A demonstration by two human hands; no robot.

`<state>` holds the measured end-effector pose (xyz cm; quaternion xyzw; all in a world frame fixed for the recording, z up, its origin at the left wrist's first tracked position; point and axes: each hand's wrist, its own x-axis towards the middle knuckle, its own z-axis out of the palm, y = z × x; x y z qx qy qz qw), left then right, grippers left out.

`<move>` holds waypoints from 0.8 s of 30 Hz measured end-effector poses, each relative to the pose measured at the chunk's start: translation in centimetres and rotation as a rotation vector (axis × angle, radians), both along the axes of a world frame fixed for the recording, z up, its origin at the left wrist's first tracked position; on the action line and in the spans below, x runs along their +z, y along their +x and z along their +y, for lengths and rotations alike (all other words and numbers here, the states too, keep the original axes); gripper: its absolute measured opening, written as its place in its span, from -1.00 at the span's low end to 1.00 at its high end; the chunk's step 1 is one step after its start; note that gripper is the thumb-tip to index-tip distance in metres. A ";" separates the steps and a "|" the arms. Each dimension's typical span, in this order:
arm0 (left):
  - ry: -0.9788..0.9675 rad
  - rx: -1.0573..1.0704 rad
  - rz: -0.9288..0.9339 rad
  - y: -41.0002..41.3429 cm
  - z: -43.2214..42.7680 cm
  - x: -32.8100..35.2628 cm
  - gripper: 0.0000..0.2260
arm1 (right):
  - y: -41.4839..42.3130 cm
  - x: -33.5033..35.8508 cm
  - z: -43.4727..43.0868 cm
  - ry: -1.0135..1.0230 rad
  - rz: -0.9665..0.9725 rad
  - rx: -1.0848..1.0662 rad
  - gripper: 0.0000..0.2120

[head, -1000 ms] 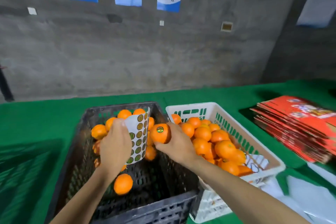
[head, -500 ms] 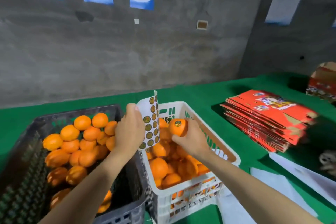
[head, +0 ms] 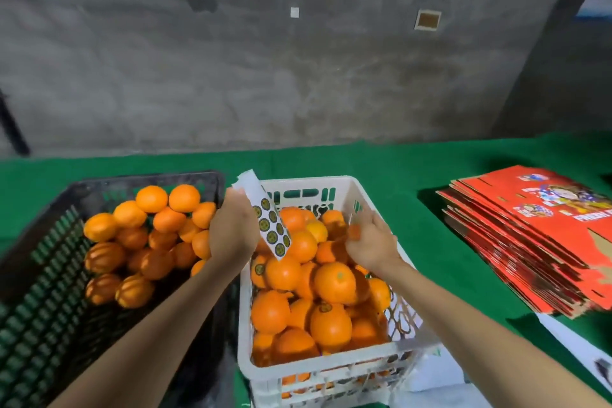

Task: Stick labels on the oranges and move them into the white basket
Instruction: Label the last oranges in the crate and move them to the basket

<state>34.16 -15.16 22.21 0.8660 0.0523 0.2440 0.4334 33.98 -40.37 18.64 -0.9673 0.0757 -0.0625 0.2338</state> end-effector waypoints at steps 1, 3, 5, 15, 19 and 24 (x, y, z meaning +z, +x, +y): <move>-0.017 0.013 -0.019 -0.1 -0.2 -0.4 -0.69 | 0.3 -0.1 0.4 -0.098 -0.060 0.041 -0.26; -0.043 0.030 -0.052 -0.4 -0.4 -1.4 -0.71 | 0.4 -0.3 2.1 -0.139 -0.102 0.228 -0.28; -0.119 0.018 -0.059 -0.6 -0.4 -2.4 -0.73 | 0.0 -1.4 4.5 -0.172 0.004 0.477 -0.22; -0.177 -0.020 -0.071 -0.3 -0.4 -3.8 -0.76 | 1.7 -2.2 5.2 -0.566 0.068 0.767 -0.23; -0.330 0.014 -0.076 -0.1 -0.2 -3.6 -0.78 | 4.9 0.3 4.6 -0.330 0.130 0.705 -0.44; -0.361 0.011 -0.058 -0.1 -0.2 -3.2 -0.79 | 7.2 1.2 3.3 -0.154 0.297 0.608 -0.63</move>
